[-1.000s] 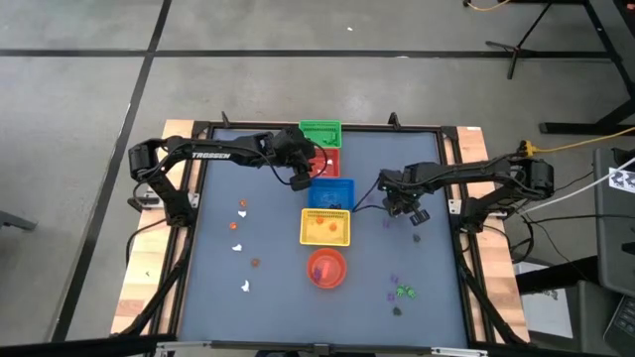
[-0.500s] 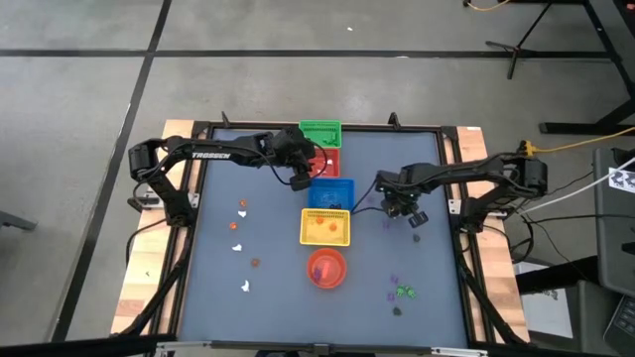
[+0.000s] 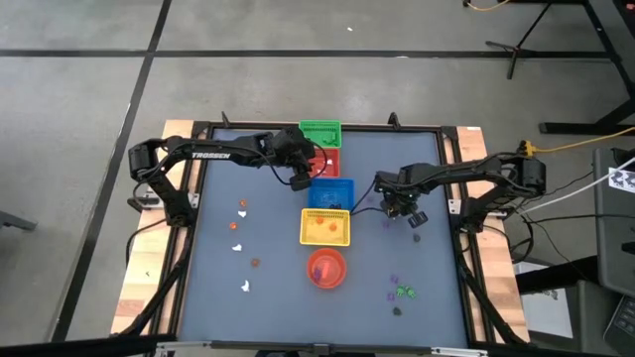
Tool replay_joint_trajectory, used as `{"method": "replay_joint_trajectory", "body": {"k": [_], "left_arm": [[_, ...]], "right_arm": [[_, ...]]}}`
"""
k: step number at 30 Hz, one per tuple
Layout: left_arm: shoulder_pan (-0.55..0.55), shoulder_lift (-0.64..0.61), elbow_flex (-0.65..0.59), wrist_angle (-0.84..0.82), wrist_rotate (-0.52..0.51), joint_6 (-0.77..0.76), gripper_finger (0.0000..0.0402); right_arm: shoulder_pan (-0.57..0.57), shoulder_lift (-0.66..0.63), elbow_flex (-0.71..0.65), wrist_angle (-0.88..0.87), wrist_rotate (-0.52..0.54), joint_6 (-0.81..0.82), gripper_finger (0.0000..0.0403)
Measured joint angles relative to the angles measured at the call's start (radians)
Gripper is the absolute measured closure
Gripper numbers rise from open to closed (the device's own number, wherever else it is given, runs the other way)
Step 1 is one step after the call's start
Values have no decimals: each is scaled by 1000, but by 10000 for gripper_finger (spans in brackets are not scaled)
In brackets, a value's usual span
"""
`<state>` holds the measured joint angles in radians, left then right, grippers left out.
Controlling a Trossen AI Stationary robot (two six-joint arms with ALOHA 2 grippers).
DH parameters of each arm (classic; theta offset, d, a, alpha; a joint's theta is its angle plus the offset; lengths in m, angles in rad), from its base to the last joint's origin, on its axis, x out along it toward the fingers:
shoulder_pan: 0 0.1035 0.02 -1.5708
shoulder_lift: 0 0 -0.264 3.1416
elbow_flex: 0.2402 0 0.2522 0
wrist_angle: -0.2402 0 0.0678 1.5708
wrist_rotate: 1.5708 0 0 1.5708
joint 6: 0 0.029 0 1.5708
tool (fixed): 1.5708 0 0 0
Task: Sort Halloween decoration
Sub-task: Put the purple spider toy into the orange bin
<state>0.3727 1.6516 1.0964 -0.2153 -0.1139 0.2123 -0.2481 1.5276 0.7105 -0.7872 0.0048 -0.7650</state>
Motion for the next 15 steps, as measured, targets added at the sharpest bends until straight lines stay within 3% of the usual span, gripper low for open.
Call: {"method": "replay_joint_trajectory", "body": {"k": [8,15], "left_arm": [[0,0,0,0,0,0,270],[0,0,0,0,0,0,270]], "right_arm": [[0,0,0,0,1,0,388],[0,0,-1,2,2,0,395]]}}
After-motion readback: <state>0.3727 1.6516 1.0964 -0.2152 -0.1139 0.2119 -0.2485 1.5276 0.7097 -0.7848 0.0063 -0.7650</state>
